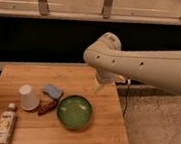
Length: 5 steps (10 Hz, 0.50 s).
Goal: Push the ceramic bowl across the table
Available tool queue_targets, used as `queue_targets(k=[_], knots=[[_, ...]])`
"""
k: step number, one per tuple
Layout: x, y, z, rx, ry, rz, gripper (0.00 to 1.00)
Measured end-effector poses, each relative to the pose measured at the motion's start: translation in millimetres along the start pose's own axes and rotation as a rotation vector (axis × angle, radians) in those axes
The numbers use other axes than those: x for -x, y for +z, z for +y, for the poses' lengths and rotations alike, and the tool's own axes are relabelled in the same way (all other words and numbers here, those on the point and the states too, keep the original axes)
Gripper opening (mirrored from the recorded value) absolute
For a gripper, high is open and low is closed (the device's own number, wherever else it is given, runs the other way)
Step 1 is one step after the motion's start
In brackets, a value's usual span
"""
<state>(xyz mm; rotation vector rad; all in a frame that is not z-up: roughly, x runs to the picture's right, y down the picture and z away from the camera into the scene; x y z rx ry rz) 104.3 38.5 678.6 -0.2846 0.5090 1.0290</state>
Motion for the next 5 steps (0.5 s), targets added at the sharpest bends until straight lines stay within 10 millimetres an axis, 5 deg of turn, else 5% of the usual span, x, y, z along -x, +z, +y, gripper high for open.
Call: queue_targets(k=[5], knots=[[-0.8,1.2,-0.2,0.000,0.000,0.003,0.80]])
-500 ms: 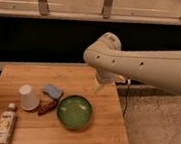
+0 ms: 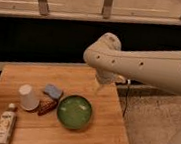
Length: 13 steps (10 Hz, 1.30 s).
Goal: Push the ceramic bowl across the table
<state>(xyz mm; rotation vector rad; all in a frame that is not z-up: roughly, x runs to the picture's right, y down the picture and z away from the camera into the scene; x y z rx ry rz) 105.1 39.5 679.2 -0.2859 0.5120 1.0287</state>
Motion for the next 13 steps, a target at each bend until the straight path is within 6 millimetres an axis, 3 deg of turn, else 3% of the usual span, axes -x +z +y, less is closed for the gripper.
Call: queue_targets(k=[9,13], knots=[[-0.1,0.0,-0.1,0.000,0.000,0.000,0.77],[0.0,-0.1,0.0,0.000,0.000,0.000,0.38]])
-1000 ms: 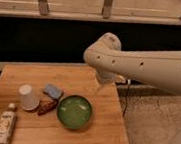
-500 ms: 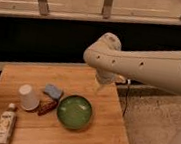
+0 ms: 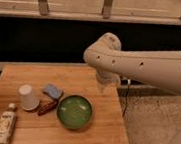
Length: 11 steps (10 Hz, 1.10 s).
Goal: Push the ceramic bowl across the table
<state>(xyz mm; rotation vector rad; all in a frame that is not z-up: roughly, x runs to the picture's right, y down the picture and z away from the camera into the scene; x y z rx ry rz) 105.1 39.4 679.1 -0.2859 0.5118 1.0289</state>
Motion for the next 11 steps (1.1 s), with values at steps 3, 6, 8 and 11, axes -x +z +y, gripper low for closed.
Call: queue_targets(k=[3,6,8,11], knots=[[0,0,0,-0.002,-0.001,0.000,0.06],[6,18,-4,-0.019,0.016,0.007,0.00],[11,52,4,-0.016,0.019,0.022,0.00],[14,101,16,0.049,0.034,0.051,0.00]])
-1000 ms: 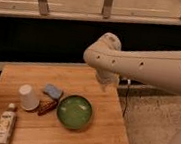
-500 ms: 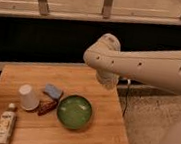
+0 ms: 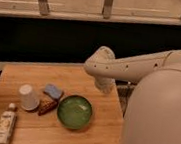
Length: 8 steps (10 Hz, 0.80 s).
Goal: Push the ceramic bowl across the table
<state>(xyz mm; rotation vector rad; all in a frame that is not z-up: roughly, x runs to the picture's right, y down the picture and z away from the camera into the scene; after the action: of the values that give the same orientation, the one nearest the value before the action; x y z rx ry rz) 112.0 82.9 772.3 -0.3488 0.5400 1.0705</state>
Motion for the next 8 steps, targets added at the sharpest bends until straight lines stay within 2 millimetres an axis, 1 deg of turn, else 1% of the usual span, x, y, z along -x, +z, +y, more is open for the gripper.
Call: queue_targets(k=[1,2,6,8], knots=[[-1,7,-1,0.025,0.011,0.004,0.00],[-1,9,0,0.033,0.012,0.005,0.00],[2,9,2,0.055,-0.002,-0.008,0.00],[1,26,4,0.106,-0.005,0.003,0.00]])
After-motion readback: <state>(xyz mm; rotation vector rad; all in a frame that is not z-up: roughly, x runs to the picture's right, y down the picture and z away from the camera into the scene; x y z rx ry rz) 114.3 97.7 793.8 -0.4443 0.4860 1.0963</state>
